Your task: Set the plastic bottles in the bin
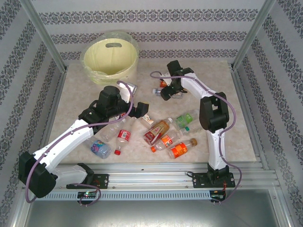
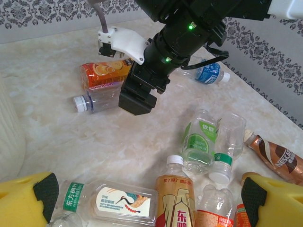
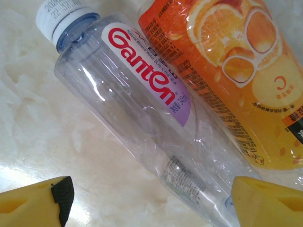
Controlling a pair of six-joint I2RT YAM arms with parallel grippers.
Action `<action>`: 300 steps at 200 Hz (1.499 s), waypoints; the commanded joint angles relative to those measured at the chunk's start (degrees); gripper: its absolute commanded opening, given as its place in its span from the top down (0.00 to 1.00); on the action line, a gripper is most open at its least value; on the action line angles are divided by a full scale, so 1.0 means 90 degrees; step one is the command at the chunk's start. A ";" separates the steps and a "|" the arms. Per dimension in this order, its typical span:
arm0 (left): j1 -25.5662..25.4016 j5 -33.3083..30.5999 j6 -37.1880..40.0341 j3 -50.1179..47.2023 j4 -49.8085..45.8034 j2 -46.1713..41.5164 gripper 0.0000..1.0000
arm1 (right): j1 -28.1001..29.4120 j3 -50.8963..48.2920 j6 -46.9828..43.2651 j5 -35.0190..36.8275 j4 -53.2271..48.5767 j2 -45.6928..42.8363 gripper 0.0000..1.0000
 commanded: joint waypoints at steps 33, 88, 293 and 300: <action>-0.0174 -0.0124 0.0241 0.0109 0.0029 0.0013 0.00 | -0.0065 -0.0033 -0.0053 0.0202 0.0039 0.0205 0.10; -0.0256 -0.0215 0.0312 0.0096 0.0000 0.0027 0.00 | -0.0042 -0.0136 -0.0072 0.0467 0.0245 0.0325 0.09; -0.0423 -0.0338 0.0476 0.0144 -0.0143 0.0046 0.00 | 0.0073 -0.0579 0.0463 0.0035 0.0118 0.0069 0.24; -0.0423 -0.0346 0.0476 0.0150 -0.0141 0.0044 0.00 | 0.0076 -0.0568 0.0496 0.0019 0.0131 0.0082 0.26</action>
